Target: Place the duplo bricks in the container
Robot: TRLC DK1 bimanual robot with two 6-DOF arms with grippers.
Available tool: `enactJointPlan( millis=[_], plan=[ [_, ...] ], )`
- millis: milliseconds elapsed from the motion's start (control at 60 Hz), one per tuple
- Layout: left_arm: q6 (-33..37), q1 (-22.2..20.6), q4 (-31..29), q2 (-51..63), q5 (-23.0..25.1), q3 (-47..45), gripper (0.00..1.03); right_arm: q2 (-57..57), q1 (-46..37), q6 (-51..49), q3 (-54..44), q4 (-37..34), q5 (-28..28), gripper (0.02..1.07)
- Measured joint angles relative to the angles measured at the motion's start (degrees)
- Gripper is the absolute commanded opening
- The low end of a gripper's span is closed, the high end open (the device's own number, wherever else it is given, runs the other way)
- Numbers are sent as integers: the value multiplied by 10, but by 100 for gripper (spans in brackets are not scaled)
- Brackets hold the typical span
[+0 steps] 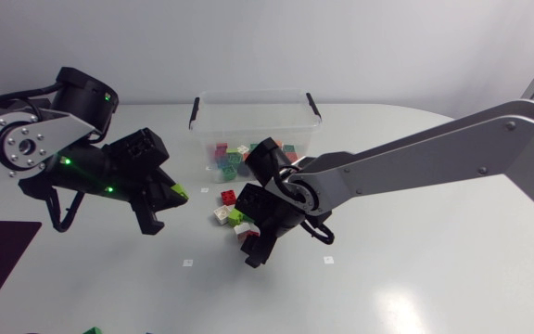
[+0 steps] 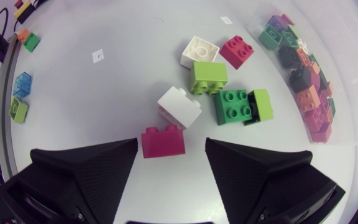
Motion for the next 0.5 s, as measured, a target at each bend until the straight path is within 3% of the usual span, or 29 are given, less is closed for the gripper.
enactJointPlan(
  millis=[333, 500],
  plan=[
    [-7, 8, -10, -10, 2, 43, 18, 9, 1, 0, 9, -6, 4, 30],
    [-30, 11, -2, -5, 4, 81, 18, 9, 0, 0, 9, -5, 3, 30]
  ],
)
